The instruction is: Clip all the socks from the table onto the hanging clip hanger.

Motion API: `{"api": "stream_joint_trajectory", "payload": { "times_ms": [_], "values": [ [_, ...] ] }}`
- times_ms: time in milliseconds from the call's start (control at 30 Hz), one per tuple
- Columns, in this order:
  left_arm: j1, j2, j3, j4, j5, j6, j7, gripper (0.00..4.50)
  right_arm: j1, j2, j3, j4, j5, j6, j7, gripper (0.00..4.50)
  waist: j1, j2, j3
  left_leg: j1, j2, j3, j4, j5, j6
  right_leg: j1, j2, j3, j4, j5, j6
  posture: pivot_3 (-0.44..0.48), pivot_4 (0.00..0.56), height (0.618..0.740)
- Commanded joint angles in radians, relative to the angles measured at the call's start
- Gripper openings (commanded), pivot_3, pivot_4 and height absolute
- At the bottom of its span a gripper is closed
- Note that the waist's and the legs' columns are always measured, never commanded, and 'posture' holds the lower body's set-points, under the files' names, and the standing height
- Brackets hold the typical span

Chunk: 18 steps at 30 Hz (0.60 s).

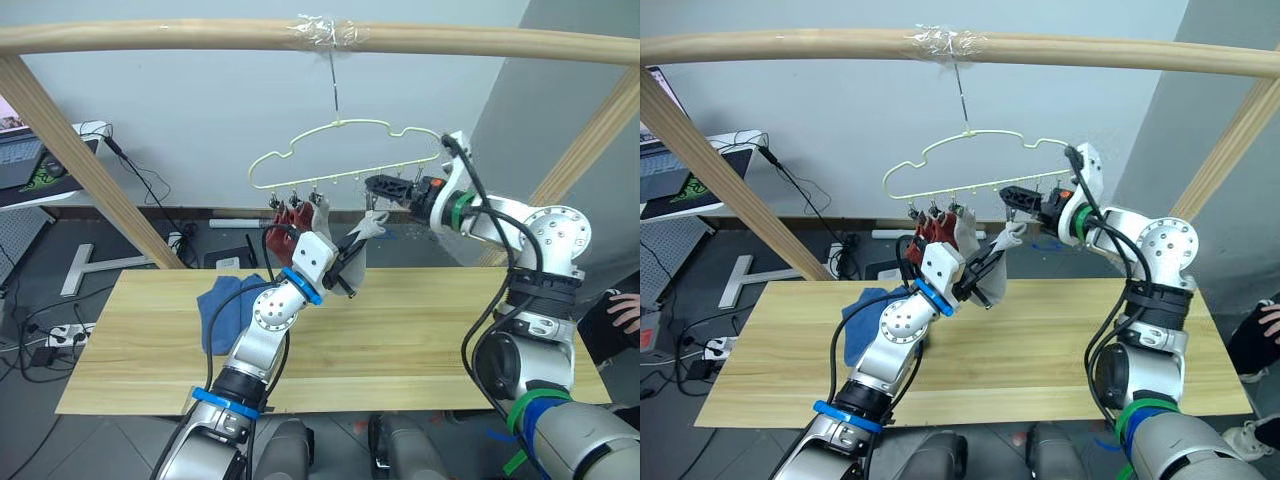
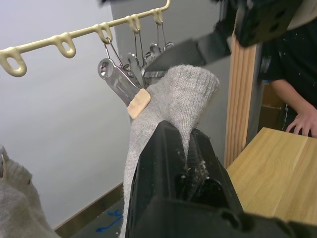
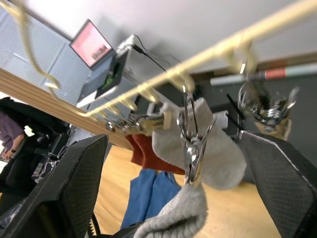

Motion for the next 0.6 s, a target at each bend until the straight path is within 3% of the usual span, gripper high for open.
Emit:
{"api": "stream_joint_trajectory", "payload": {
  "times_ms": [33, 333, 467, 567, 600],
  "values": [
    [-0.014, -0.032, 0.027, -0.028, -0.083, 0.046, -0.022, 0.53, 0.047, -0.071, 0.08, -0.14, 0.015, -0.062, 0.095, 4.5, -0.001, 0.0, 0.0, 0.0, 0.0, 0.0, 0.0, 0.0, 0.0, 0.0, 0.0, 0.0, 0.0, 0.0, 0.0, 0.022, 0.177, 0.74],
    [0.021, 0.0, 0.042, -0.093, -0.116, 0.115, -0.068, 3.23, 0.239, -0.13, 0.275, -0.319, -0.127, -0.315, 0.134, 4.5, -0.007, 0.0, 0.0, 0.001, 0.001, 0.0, 0.0, 0.0, 0.0, 0.0, 0.001, 0.0, 0.0, 0.0, 0.0, 0.029, 0.193, 0.74],
    [0.075, 0.074, 0.085, -0.164, -0.13, 0.157, -0.081, 4.36, 0.339, -0.047, 0.295, -0.345, -0.189, -0.441, 0.066, 4.5, -0.009, 0.0, 0.0, 0.001, 0.002, 0.0, 0.0, 0.0, 0.001, 0.0, 0.004, 0.001, 0.001, 0.0, 0.0, 0.04, 0.196, 0.74],
    [0.126, 0.127, 0.106, -0.238, -0.156, 0.192, -0.111, 4.47, 0.423, -0.03, 0.36, -0.36, -0.269, -0.555, 0.069, 4.5, -0.007, 0.001, 0.001, 0.002, 0.003, 0.0, 0.0, 0.0, 0.001, 0.0, 0.004, 0.001, 0.001, 0.0, 0.0, 0.043, 0.197, 0.74],
    [0.138, 0.139, 0.111, -0.26, -0.165, 0.201, -0.12, 4.5, 0.441, -0.027, 0.377, -0.36, -0.295, -0.587, 0.066, 4.12, -0.007, 0.001, 0.001, 0.001, 0.002, -0.001, 0.0, 0.0, 0.0, 0.0, 0.004, 0.0, 0.001, 0.0, 0.0, 0.043, 0.197, 0.74]
  ]
}}
